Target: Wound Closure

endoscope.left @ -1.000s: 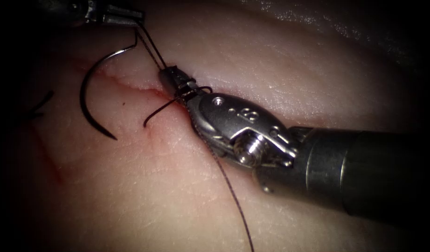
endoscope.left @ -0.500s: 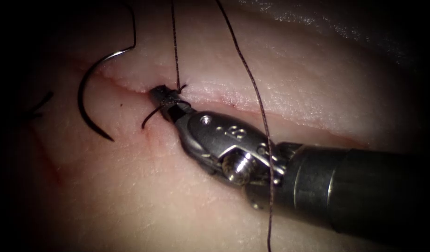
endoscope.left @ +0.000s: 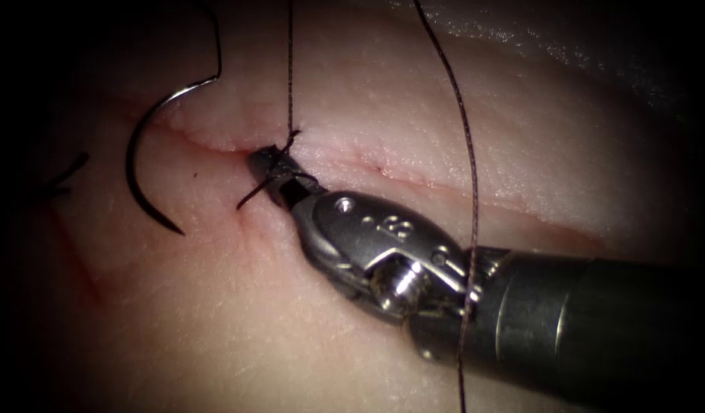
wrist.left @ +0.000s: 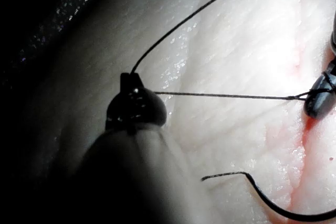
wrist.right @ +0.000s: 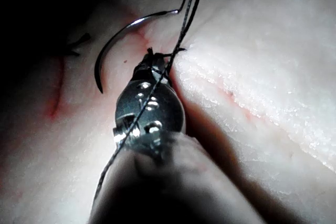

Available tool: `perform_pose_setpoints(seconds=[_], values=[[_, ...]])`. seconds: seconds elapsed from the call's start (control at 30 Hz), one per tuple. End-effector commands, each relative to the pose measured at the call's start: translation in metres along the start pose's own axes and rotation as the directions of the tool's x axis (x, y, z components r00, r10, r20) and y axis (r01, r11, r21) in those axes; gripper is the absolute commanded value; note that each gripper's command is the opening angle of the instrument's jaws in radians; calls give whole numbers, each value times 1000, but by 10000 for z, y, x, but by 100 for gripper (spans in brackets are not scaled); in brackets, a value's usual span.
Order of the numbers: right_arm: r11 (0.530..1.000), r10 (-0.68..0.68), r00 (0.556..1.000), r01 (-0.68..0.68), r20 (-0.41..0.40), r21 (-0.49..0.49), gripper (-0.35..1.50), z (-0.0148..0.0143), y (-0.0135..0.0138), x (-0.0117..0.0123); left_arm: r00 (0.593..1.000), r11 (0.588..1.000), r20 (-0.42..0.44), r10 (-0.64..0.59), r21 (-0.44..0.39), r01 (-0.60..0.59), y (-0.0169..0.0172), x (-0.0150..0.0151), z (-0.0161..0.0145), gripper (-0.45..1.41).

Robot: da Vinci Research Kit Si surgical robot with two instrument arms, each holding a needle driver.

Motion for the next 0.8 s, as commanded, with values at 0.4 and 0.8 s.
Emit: perform_pose_setpoints(seconds=[0.4, 0.8], values=[[1000, 8, 1000, -8, 23, 15, -35, -4, -19, -9, 1000, 1000, -3, -3, -1, 3, 6, -7, 8, -45], [1000, -4, 999, 3, 38, 12, -35, -11, -26, -17, 997, 996, 42, -62, 73, 59, -21, 11, 2, -45]])
